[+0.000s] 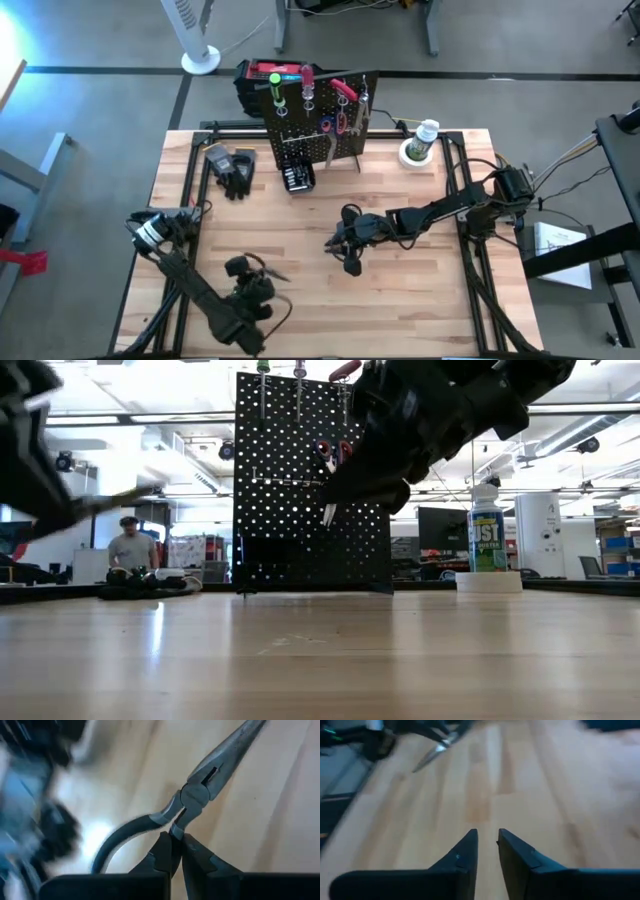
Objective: Hang tools onto peg board
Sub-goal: Hang the black pliers on the pegboard
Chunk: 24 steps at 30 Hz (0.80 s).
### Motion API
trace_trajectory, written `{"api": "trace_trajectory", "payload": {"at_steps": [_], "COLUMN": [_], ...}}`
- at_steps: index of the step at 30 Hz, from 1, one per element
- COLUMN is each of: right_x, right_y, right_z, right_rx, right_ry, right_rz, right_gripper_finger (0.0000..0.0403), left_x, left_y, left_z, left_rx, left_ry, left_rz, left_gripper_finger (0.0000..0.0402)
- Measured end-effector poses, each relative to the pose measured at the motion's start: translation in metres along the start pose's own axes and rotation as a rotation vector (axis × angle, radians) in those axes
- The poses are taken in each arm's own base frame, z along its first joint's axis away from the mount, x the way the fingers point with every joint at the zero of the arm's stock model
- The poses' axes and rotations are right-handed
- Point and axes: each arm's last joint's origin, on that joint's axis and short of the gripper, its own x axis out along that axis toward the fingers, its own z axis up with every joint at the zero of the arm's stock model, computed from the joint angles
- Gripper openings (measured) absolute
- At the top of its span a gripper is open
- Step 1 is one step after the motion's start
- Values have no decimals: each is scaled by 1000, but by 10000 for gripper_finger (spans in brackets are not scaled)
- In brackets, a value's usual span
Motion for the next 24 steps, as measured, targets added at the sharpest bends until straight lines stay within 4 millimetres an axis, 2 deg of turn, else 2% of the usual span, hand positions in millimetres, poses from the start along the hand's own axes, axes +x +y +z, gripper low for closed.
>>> {"api": "trace_trajectory", "payload": {"at_steps": [7, 13, 19, 24], "right_x": [-4, -28, -62, -72], "right_y": [6, 10, 4, -6], "right_z": [7, 24, 38, 28], "right_rx": [26, 27, 37, 81], "right_ry": [-33, -102, -182, -184], "right_rz": [109, 129, 118, 85], "right_gripper_finger": [26, 19, 41, 73], "left_x": [-1, -2, 16, 37], "left_y": [4, 6, 11, 17], "left_z": [20, 27, 22, 22], "left_rx": [275, 407, 632, 701], "left_ry": [-164, -351, -299, -244], "left_rz": [71, 189, 274, 328], "left_gripper_finger": [7, 7, 13, 15]}}
